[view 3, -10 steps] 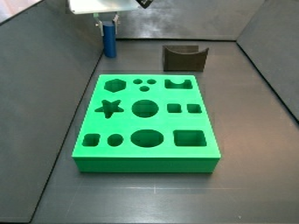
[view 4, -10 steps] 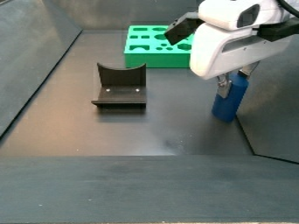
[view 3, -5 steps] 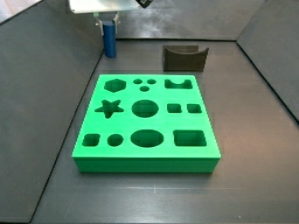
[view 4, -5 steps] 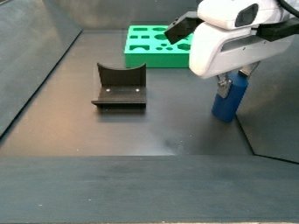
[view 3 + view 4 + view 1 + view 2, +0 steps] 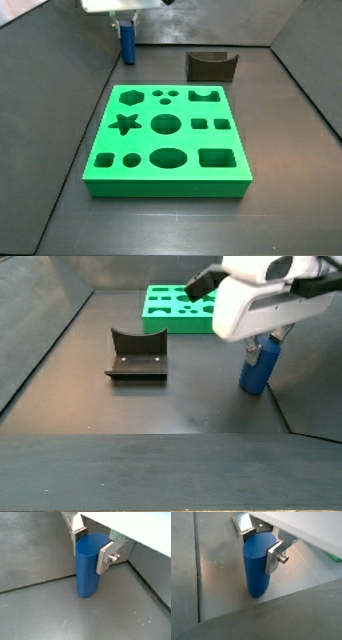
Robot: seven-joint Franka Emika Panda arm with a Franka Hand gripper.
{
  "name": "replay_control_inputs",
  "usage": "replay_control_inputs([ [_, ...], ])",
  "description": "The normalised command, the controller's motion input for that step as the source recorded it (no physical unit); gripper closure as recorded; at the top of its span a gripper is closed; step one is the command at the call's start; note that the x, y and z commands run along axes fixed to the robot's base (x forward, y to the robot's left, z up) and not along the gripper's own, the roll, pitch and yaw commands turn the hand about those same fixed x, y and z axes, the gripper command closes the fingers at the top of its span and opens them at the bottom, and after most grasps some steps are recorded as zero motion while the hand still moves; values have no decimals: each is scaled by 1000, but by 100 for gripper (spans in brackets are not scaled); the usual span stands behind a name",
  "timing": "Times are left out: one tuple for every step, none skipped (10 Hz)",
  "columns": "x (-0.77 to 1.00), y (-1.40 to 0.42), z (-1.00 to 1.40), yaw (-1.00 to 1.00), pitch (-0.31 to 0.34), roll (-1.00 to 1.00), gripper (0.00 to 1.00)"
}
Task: Pick up the oval object. Move up. Move to above the board. Insert the oval object.
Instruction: Move up, then move to above the board.
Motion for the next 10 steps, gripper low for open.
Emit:
replay_control_inputs([
  [-69, -4, 706, -26, 34, 2, 100],
  [-51, 5, 553, -27, 34, 25, 100],
  [-43, 4, 422, -26, 40, 40, 100],
  [-39, 8, 285, -23, 45, 55, 100],
  [221, 17, 1000, 160, -299, 68, 100],
  [234, 18, 1000, 164, -297, 74, 100],
  [197, 7, 1000, 122, -153, 54, 100],
  [173, 4, 1000, 87, -61, 41, 100],
  [156, 3, 1000, 65, 13, 34, 100],
  [143, 2, 1000, 51, 63, 33, 100],
])
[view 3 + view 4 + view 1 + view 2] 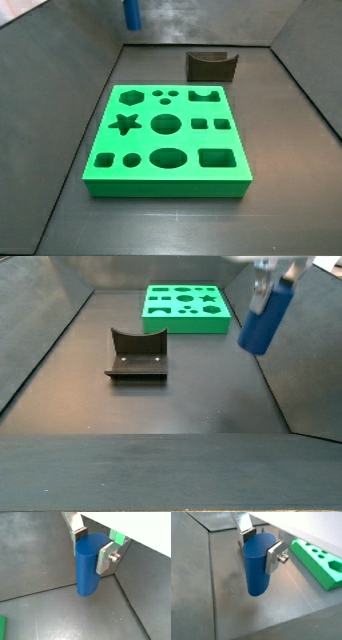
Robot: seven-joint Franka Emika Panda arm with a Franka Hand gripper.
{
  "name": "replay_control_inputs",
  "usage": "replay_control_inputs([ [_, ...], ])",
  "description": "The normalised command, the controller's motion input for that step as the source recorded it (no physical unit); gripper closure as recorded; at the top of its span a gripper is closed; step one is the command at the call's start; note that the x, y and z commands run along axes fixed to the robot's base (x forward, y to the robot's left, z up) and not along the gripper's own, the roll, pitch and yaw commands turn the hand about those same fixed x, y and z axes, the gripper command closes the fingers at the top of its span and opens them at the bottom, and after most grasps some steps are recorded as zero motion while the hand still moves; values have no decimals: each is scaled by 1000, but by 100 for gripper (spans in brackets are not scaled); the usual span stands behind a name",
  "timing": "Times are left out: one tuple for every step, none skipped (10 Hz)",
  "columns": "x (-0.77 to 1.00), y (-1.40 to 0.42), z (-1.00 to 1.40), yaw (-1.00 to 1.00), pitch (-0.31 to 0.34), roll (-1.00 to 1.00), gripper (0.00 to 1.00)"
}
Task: Pick up the oval object. Move up. Move to above the board. Insert the oval object.
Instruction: Move to above the board.
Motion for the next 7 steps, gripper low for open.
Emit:
replay_control_inputs([
  [123, -1, 1000, 43, 86, 39, 100],
  [74, -8, 846, 39, 93, 50, 100],
  [43, -9, 699, 38, 91, 61, 100],
  [20, -9, 552, 37, 91, 71, 100],
  [10, -8, 409, 37, 93, 82, 100],
  [7, -8, 217, 39, 100, 92, 100],
  [264, -1000, 240, -1000, 216, 70, 100],
])
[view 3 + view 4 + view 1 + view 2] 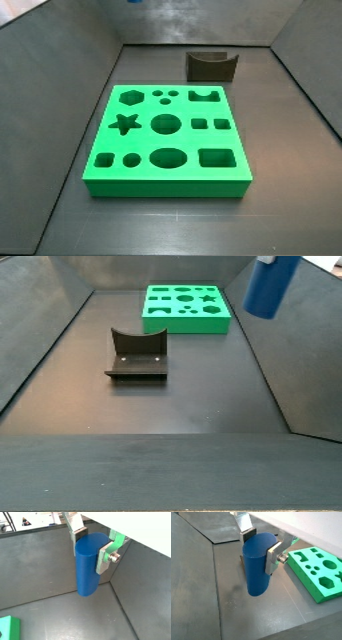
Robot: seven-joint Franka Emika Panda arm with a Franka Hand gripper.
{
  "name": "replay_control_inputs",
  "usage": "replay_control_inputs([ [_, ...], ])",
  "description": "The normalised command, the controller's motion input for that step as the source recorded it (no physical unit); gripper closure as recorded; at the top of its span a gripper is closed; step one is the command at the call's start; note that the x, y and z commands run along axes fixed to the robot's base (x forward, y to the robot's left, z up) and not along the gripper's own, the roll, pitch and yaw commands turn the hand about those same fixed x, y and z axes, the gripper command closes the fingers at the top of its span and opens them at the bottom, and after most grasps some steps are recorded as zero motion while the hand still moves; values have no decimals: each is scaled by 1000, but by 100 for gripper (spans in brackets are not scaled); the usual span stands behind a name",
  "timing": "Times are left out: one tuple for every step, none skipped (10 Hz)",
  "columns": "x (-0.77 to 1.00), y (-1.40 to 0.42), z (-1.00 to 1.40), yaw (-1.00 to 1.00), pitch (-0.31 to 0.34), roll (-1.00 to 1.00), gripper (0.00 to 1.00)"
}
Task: Pick up the oval object. Move up. Move to above the board. Insert the oval object.
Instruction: Move to above the board.
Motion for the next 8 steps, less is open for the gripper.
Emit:
replay_control_inputs([
  [268, -1000, 231, -1000, 219, 69, 100],
  [268, -1000, 238, -1000, 230, 65, 100],
  [270, -1000, 241, -1000, 234, 38, 100],
  [276, -1000, 239, -1000, 259, 41, 100],
  [282, -1000, 241, -833, 267, 15, 100],
  [292, -1000, 242, -568, 234, -27, 100],
  [300, -1000, 243, -354, 198, -38, 100],
  [305, -1000, 244, -202, 168, -37, 100],
])
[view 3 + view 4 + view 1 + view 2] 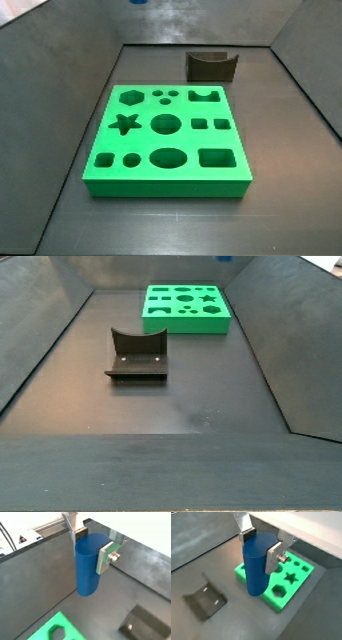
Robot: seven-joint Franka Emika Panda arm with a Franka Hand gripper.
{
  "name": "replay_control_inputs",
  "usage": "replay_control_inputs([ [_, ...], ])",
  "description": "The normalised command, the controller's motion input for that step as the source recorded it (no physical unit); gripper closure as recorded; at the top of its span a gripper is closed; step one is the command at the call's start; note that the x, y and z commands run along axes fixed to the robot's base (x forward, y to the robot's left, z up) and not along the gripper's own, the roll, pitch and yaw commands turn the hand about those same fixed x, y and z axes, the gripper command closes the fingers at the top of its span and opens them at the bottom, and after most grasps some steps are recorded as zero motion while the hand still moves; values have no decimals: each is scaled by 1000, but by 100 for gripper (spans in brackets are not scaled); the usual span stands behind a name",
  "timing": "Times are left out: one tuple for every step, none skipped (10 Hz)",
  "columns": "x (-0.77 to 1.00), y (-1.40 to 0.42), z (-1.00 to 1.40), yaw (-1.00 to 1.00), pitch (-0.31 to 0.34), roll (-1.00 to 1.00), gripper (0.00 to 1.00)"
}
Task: Pick up the oval object. Move up. Move to above the board. Insert the oval object.
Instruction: Move to above the board, then insert the oval object.
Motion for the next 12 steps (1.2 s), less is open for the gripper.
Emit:
replay_control_inputs([
  [312, -1000, 245, -91, 144, -31, 100],
  [318, -1000, 246, -46, 125, -7, 100],
  [331, -1000, 248, -16, 122, -9, 100],
  [347, -1000, 250, -6, 122, -7, 100],
  [360, -1000, 253, -1, 127, -6, 100],
  [348, -867, 226, 0, 126, 13, 100],
  [270, -603, 156, 9, 119, 25, 100],
  [191, -370, 97, 9, 115, 41, 100],
  [134, -222, 62, 8, 96, 46, 100],
  [-31, 0, 0, 0, 0, 0, 100],
  [-34, 0, 0, 0, 0, 0, 100],
  [-60, -240, -77, -97, 0, 0, 100],
])
